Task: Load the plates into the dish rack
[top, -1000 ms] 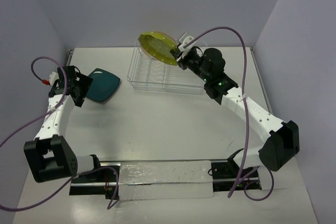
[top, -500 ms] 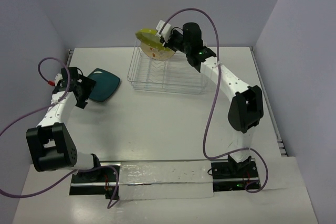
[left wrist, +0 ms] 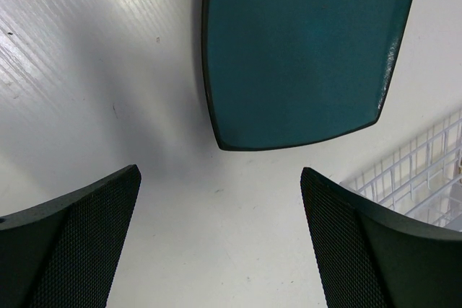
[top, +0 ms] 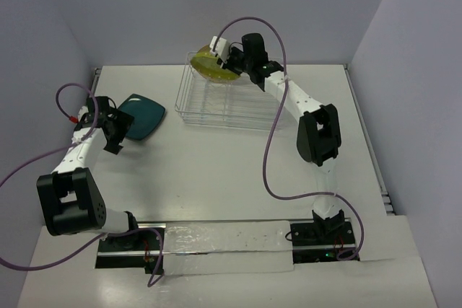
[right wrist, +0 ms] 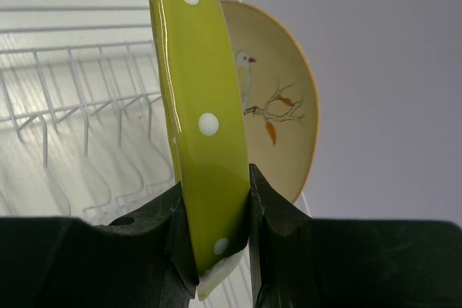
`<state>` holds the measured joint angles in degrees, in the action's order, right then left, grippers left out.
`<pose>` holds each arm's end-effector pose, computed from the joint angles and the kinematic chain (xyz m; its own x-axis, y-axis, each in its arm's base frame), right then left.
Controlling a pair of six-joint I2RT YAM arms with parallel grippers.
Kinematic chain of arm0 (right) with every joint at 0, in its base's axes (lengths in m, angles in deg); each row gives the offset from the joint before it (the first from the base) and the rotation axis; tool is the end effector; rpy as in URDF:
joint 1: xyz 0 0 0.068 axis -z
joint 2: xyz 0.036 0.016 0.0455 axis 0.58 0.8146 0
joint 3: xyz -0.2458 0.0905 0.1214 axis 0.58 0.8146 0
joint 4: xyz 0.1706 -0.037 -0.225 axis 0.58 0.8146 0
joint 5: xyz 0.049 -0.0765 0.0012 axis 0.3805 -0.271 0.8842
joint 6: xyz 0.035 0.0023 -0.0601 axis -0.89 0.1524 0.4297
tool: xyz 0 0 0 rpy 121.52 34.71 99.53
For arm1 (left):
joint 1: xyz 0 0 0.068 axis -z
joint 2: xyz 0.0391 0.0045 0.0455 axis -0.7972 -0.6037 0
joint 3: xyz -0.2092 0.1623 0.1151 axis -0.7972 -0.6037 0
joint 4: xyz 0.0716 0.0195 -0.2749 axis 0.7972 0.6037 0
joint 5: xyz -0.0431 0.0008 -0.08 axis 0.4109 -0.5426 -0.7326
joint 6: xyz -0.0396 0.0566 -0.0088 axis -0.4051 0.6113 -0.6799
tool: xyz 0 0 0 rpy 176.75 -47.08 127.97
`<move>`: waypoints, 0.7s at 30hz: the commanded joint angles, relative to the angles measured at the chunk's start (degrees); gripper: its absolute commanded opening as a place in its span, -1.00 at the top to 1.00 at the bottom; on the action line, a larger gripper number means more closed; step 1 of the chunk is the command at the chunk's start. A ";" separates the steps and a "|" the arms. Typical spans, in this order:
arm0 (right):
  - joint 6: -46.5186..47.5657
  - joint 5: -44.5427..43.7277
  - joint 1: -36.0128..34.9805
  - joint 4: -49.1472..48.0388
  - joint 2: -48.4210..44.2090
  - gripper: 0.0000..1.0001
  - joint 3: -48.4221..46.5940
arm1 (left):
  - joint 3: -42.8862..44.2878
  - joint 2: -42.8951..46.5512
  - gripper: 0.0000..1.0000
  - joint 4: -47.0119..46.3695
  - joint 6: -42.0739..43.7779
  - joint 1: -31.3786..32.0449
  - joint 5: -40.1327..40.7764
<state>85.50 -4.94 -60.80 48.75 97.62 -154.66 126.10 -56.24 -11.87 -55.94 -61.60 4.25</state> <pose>0.5079 0.2601 0.3173 0.2768 -0.6290 -0.7264 -0.6830 0.4030 -0.6092 0.3105 0.0546 0.2142 -0.2669 -0.8787 -0.3959 -0.7987 0.4315 -0.4194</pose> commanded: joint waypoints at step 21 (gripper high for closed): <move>-0.22 3.61 0.86 -14.35 6.90 0.91 -1.55 | -0.37 3.58 -0.99 -4.28 5.04 -0.06 -6.40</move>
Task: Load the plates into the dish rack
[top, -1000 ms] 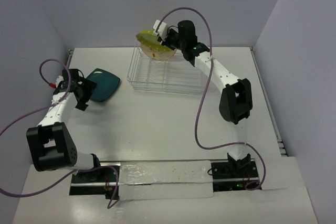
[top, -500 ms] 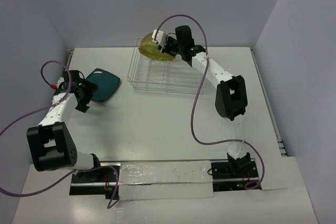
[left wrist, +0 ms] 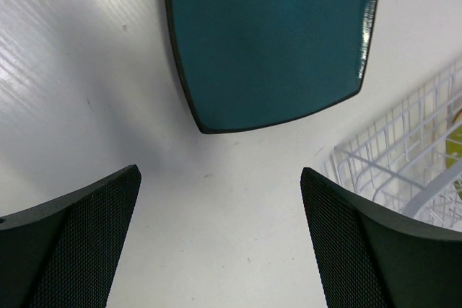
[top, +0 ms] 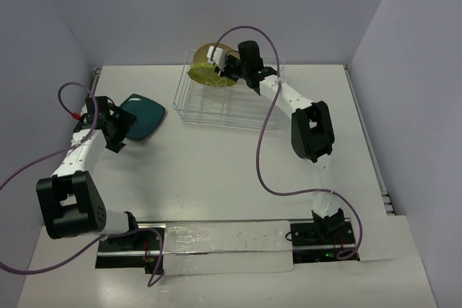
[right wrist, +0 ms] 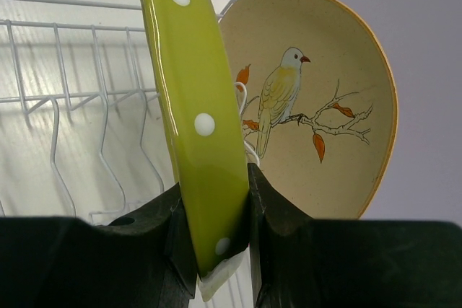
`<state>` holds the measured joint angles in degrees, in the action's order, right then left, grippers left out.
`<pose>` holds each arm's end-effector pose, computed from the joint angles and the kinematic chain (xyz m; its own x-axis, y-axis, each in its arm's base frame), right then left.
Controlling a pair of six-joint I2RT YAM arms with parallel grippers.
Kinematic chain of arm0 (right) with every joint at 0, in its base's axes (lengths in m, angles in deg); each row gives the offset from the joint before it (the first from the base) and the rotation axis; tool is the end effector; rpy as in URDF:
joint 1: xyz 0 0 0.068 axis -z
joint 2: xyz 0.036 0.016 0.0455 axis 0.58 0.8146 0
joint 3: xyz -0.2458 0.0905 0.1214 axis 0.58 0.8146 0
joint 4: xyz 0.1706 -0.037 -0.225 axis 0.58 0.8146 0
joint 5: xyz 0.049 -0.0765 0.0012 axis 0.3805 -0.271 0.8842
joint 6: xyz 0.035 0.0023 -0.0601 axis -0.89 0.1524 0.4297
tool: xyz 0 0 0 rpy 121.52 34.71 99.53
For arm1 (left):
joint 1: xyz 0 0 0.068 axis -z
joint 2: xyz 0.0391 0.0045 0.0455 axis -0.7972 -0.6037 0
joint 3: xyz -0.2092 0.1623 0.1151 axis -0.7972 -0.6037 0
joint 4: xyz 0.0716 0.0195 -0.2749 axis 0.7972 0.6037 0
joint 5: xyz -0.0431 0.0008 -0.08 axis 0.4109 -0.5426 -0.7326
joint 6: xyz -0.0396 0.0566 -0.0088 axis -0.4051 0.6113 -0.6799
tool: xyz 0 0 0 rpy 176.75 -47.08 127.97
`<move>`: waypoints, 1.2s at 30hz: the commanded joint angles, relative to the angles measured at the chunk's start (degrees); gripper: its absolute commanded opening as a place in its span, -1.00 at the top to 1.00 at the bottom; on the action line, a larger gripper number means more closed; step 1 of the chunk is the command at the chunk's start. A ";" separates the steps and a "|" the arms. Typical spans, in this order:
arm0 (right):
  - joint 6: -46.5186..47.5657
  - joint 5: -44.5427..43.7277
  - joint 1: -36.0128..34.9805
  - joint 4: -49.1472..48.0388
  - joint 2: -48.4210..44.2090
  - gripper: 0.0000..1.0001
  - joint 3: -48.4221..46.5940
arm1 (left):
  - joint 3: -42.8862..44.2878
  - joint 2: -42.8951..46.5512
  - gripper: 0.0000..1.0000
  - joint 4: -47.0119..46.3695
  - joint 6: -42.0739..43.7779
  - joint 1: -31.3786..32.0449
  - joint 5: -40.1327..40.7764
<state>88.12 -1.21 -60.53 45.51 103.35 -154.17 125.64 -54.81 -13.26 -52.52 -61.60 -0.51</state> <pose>0.5247 0.2688 0.2651 0.3033 -0.6304 -0.7146 -0.7249 0.3341 -0.6024 0.3100 0.0498 0.2203 -0.3352 -0.8599 -0.3850 -0.7357 0.4942 -0.4632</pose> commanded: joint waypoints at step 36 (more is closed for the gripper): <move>-19.93 5.63 1.77 -9.37 -2.24 -0.77 -8.47 | 6.67 -1.02 -0.99 0.67 11.85 10.04 0.24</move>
<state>73.78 -2.58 -59.05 33.38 107.61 -158.28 127.94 -54.37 -13.92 -45.10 -54.19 -2.03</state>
